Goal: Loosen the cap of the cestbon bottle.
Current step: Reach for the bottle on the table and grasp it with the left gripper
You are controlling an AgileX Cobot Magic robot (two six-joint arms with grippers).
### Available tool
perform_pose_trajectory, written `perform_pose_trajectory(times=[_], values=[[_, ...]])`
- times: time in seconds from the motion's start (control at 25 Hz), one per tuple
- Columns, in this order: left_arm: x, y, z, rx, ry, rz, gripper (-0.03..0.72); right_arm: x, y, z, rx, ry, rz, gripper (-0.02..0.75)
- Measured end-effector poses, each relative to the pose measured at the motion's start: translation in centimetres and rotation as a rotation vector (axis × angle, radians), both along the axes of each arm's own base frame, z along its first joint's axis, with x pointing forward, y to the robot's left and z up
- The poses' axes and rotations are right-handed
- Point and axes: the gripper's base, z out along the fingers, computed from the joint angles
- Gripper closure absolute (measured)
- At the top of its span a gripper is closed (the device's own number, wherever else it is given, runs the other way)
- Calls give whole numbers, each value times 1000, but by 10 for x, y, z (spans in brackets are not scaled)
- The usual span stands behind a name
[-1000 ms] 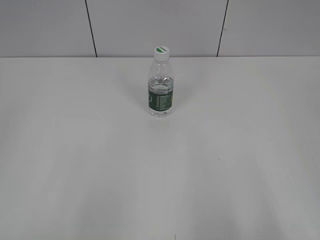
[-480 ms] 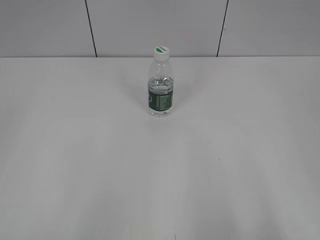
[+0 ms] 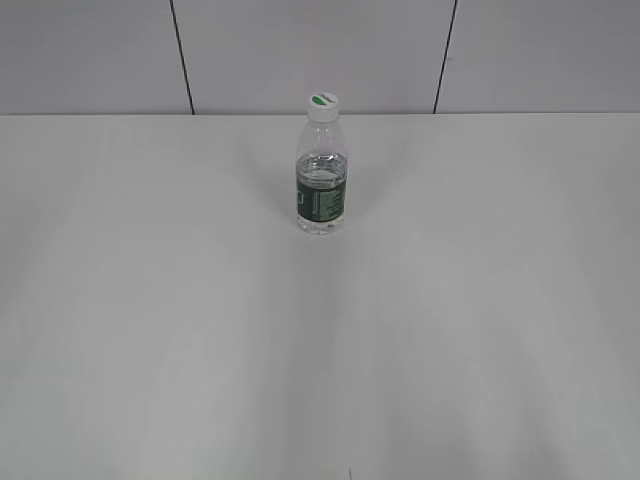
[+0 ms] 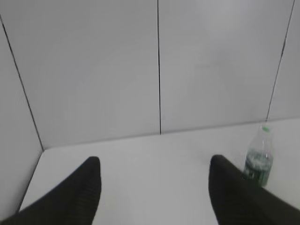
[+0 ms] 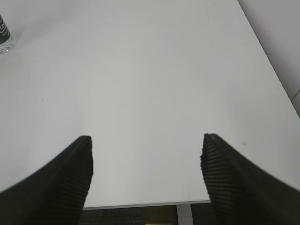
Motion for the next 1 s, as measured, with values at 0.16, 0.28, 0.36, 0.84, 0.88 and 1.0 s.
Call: perform_pose_trajectory(times=[0.16, 0.28, 0.36, 0.84, 0.88, 1.0], values=[[35, -1, 25, 4, -81, -8, 243, 0, 0, 0, 0, 0, 0, 186], [69, -2, 35, 34, -117, -4, 243, 0, 0, 0, 0, 0, 0, 186], [91, -1, 38, 37, -143, 3, 243, 0, 0, 0, 0, 0, 0, 186], [214, -2, 12, 120, -153, 33, 251, 0, 0, 0, 0, 0, 0, 186], [222, -2, 9, 136, -166, 32, 258, 0, 0, 0, 0, 0, 0, 186], [248, -3, -2, 144, -200, 31, 277, 0, 0, 0, 0, 0, 0, 186]])
